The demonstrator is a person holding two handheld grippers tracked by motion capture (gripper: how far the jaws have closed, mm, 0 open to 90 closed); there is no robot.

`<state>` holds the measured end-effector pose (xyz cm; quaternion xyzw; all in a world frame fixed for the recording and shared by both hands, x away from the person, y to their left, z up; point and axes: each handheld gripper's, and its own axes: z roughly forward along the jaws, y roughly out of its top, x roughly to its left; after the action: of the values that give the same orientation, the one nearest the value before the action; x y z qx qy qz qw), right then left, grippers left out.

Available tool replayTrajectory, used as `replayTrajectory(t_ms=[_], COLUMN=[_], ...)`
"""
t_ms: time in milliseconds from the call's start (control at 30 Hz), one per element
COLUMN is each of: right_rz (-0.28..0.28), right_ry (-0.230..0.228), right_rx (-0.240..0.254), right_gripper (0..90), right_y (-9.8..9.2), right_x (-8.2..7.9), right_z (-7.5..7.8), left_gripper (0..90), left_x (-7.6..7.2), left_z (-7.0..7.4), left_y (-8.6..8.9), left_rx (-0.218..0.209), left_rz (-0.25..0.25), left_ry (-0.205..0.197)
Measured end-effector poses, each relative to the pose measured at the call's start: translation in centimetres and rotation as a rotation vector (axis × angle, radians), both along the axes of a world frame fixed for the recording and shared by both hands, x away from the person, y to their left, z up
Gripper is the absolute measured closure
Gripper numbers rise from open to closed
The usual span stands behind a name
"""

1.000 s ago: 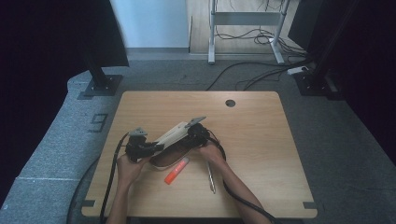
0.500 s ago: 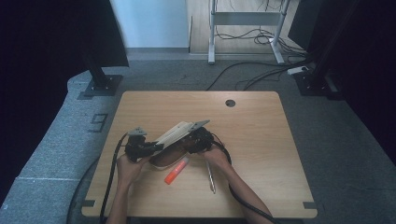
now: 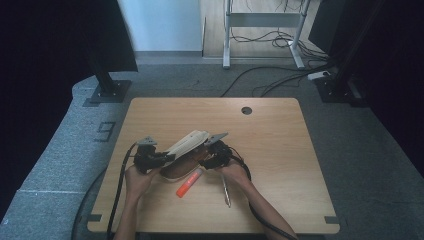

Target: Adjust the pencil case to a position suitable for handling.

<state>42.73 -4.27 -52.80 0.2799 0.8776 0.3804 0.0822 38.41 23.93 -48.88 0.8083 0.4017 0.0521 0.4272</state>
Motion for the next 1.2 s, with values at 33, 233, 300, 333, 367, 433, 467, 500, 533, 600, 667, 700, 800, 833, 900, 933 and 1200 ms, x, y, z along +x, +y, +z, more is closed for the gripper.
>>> replayTrajectory(t_ms=[33,233,300,333,367,433,467,500,533,600,667,700,800,833,900,933,1200], right_rz=[0.000,-0.006,-0.006,-0.005,-0.006,-0.007,-0.006,-0.011,-0.011,-0.014,-0.013,-0.013,-0.012,-0.014,-0.015,-0.017,-0.030], right_ry=[0.000,-0.004,-0.008,-0.006,-0.006,-0.008,-0.010,-0.009,-0.010,-0.011,-0.007,-0.007,-0.005,-0.002,-0.003,-0.008,-0.002], right_rx=[0.000,0.014,0.018,0.017,0.016,0.014,0.016,0.016,0.019,0.020,0.021,0.021,0.025,0.025,0.023,0.020,0.035], right_gripper=[33.0,32.9,33.0,33.1,33.1,33.1,33.1,33.1,33.1,33.2,33.2,33.2,33.2,33.2,33.2,33.1,32.9], right_y=[0.0,-0.6,-0.9,-1.0,-1.1,-1.3,-1.4,-1.6,-1.7,-1.9,-2.2,-2.2,-2.7,-2.8,-3.1,-3.2,-4.4], right_x=[0.0,-0.2,-0.5,-0.6,-0.7,-0.9,-1.0,-1.1,-1.2,-1.4,-1.6,-1.6,-2.1,-2.2,-2.5,-2.6,-3.7], right_z=[0.0,0.5,0.7,0.7,0.8,0.9,1.0,1.1,1.1,1.3,1.4,1.4,1.6,1.6,1.7,1.7,1.9], left_gripper=[75.7,75.7,75.6,75.6,75.6,75.6,75.6,75.6,75.6,75.6,75.6,75.6,75.6,75.6,75.6,75.6,75.5], left_x=[0.0,0.0,0.0,0.0,0.0,0.0,0.0,0.0,0.0,0.0,0.0,0.0,0.0,0.0,0.0,0.0,0.0], left_z=[0.0,-0.1,-0.1,-0.1,-0.1,-0.1,-0.1,-0.1,-0.1,-0.1,-0.1,-0.1,-0.1,-0.1,-0.1,-0.1,-0.2], left_y=[0.0,0.0,0.0,0.0,0.0,0.0,0.0,0.0,0.0,0.0,0.0,0.0,0.0,0.0,0.0,0.0,0.0], left_rx=[0.000,-0.002,-0.004,-0.004,-0.003,-0.004,-0.004,-0.004,-0.004,-0.004,-0.004,-0.004,-0.004,-0.004,-0.002,-0.002,-0.002], left_rz=[0.000,0.000,-0.001,-0.001,-0.001,-0.001,-0.001,-0.001,-0.002,-0.002,-0.002,-0.002,-0.002,-0.002,-0.002,-0.002,-0.002], left_ry=[0.000,0.002,0.003,0.003,0.003,0.005,0.005,0.005,0.005,0.005,0.005,0.005,0.005,0.005,0.004,0.004,0.004])
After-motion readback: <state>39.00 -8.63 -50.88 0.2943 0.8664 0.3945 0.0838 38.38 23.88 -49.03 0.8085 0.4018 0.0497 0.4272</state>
